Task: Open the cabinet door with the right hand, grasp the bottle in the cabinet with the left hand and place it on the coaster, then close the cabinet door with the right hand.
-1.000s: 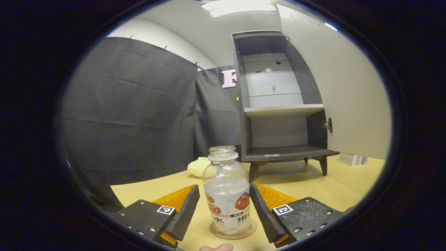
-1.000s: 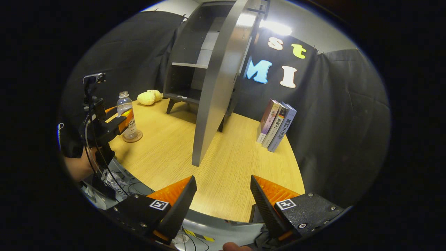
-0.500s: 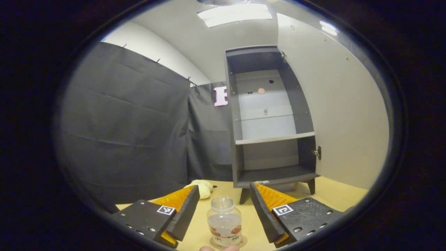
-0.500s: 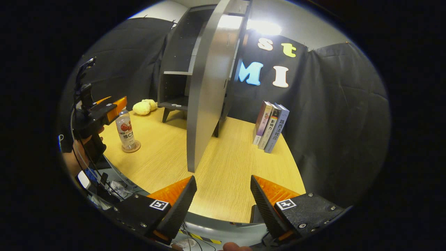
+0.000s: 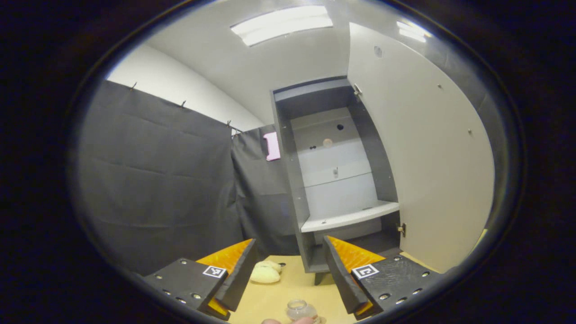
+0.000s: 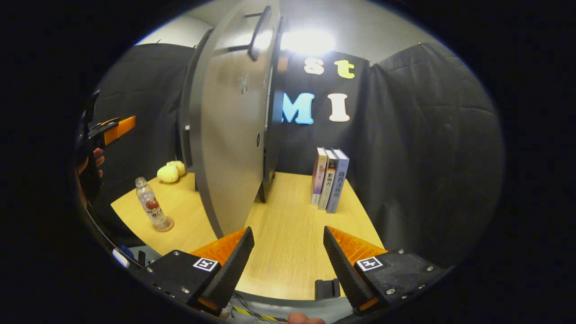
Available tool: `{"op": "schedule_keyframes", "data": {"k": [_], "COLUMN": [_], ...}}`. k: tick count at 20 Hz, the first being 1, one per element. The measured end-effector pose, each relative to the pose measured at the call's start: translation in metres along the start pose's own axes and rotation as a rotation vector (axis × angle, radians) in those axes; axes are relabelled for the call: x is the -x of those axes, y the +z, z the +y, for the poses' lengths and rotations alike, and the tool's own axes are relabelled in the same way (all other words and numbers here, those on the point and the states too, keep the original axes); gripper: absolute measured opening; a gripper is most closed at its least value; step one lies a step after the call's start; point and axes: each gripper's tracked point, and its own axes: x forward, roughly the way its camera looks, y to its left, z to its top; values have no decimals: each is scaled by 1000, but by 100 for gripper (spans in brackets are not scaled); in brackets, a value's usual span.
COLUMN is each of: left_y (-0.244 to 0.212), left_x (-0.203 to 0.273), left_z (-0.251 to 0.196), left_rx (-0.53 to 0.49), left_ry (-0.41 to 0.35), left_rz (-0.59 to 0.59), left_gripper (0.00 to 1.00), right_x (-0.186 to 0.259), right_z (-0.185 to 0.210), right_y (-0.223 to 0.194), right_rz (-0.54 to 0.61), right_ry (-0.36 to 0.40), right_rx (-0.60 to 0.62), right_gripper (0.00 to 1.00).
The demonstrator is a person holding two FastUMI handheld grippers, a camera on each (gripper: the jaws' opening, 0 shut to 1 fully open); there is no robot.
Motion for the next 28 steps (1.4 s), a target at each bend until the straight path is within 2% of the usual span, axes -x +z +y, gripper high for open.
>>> {"op": "schedule_keyframes", "data": {"k": [1,5,7,8,9,10,14,17,19,22,25,26,28], "left_y": [21,71,78,81,79,77,57,62,60,40,24,21,15], "left_x": [-2,0,15,23,34,43,48,43,31,16,7,5,-3], "left_z": [-5,-23,-25,-29,-34,-40,-52,-47,-34,-19,-8,-2,6], "left_rx": [11,64,53,46,45,56,128,144,145,166,170,174,171], "left_ry": [-16,-62,-66,-72,-78,-95,-161,-203,-205,-214,-220,-215,-211], "left_rz": [1,60,104,123,142,157,200,197,193,212,252,254,262], "left_gripper": [86,88,88,83,88,88,88,86,86,89,88,83,83], "right_x": [0,-6,-7,-8,-9,-7,4,4,10,8,6,8,9], "right_z": [-4,-18,-26,-24,-24,-25,-21,1,-1,5,31,43,67], "right_y": [26,123,152,163,171,178,197,187,191,187,186,186,188], "right_rz": [-43,-207,-253,-266,-270,-273,-300,-262,-274,-263,-243,-244,-250], "right_ry": [-1,3,-3,5,11,12,8,20,-15,-39,-4,17,52], "right_rx": [-13,-54,-97,-126,-149,-162,-127,-57,-9,-12,-40,-43,-57], "right_gripper": [96,95,95,96,95,95,95,94,91,90,90,89,89]}}
